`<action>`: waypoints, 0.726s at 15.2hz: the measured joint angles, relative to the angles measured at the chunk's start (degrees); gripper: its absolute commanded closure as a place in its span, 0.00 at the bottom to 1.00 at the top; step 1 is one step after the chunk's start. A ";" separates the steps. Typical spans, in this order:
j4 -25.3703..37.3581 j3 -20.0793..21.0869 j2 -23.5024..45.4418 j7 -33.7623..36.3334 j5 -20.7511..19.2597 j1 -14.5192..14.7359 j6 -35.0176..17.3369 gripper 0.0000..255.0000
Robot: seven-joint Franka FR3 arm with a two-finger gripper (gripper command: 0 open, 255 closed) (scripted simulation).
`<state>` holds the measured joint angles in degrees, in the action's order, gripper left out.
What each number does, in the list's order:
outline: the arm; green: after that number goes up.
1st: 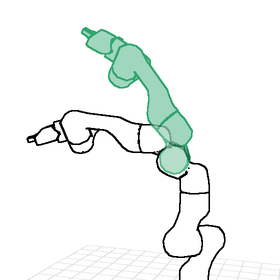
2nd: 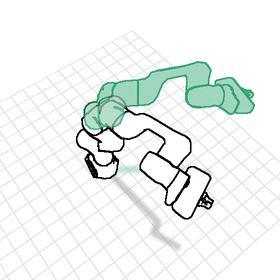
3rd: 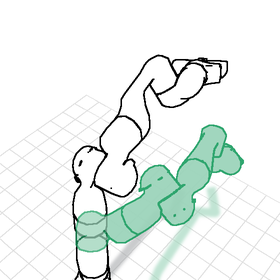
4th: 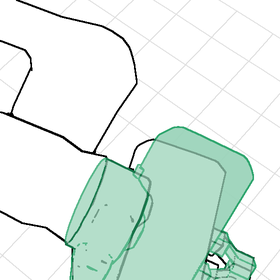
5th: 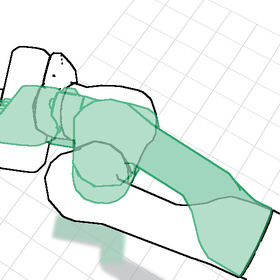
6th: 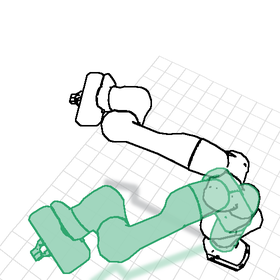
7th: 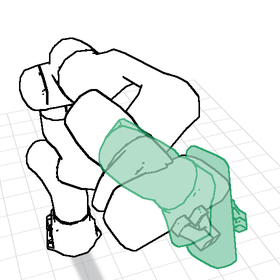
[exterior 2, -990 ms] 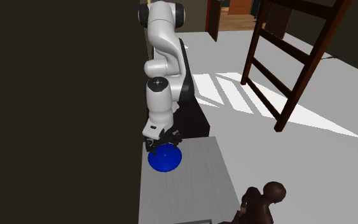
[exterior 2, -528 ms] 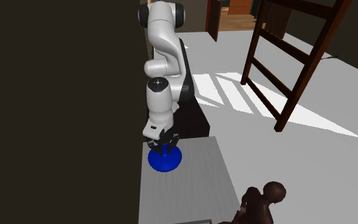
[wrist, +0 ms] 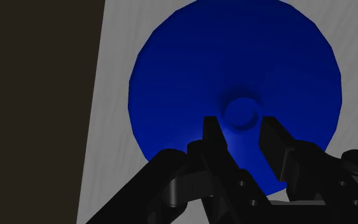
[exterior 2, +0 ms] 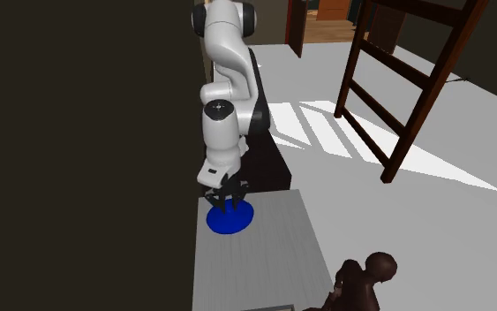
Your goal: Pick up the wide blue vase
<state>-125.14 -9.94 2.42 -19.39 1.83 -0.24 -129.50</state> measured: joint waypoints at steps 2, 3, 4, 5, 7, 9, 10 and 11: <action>0.69 -0.07 -0.78 0.02 -0.19 -0.06 1.45 1.00; 1.11 0.00 -1.04 0.23 -0.27 0.02 2.13 1.00; 1.59 -0.05 -1.57 0.22 -0.40 -0.02 3.13 1.00; 2.05 -0.03 -1.92 0.33 -0.49 0.00 3.92 1.00; 2.92 -0.04 -2.53 0.43 -0.65 -0.01 5.40 1.00; 3.82 0.00 -2.90 0.60 -0.74 0.04 6.66 1.00; 4.24 0.06 -3.18 0.74 -0.81 0.09 7.37 1.00; 4.46 0.03 -3.50 0.72 -0.88 0.06 7.90 1.00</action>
